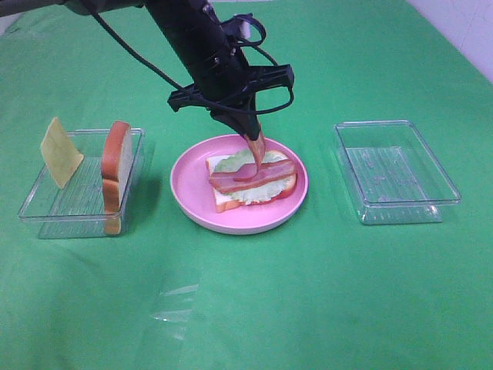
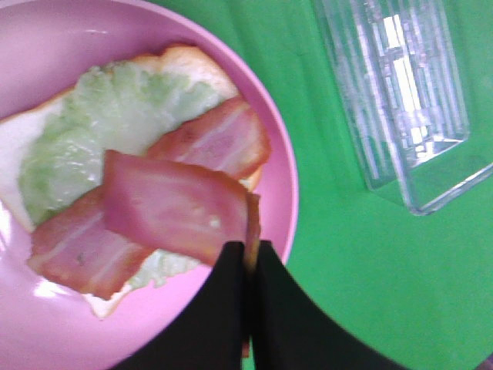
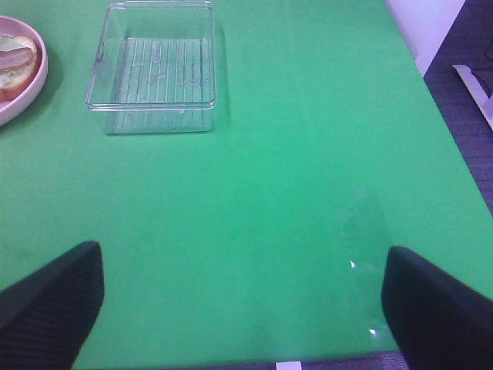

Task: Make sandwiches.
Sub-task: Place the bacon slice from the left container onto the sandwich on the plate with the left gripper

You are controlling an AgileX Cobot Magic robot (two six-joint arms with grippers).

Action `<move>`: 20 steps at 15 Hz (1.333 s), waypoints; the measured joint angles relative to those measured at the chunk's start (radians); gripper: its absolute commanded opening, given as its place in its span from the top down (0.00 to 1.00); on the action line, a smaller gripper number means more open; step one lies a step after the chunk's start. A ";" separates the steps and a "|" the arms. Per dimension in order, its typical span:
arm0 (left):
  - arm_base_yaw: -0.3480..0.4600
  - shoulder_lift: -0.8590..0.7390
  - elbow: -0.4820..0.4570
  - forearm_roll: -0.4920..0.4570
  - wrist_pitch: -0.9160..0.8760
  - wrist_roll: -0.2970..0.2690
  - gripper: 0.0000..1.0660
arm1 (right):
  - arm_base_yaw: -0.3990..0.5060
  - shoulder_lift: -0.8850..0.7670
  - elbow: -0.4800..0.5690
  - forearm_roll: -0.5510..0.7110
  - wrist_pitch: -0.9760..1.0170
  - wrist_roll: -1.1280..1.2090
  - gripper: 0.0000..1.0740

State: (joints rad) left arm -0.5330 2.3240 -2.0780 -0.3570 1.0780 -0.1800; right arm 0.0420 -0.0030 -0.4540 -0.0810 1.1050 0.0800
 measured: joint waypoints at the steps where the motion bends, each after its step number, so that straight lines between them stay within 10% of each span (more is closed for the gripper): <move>1: 0.000 0.003 0.000 0.006 0.001 -0.006 1.00 | 0.000 0.000 0.000 0.000 0.000 0.000 0.11; 11: 0.000 0.004 -0.075 -0.212 0.041 0.045 1.00 | 0.000 0.000 0.000 0.000 0.000 0.000 0.11; 20: 0.000 0.047 -0.075 -0.210 0.070 0.053 1.00 | 0.000 0.000 0.000 0.000 0.000 0.000 0.11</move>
State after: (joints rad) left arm -0.5330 2.3710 -2.1530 -0.5670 1.1480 -0.1270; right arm 0.0420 -0.0030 -0.4540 -0.0810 1.1050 0.0800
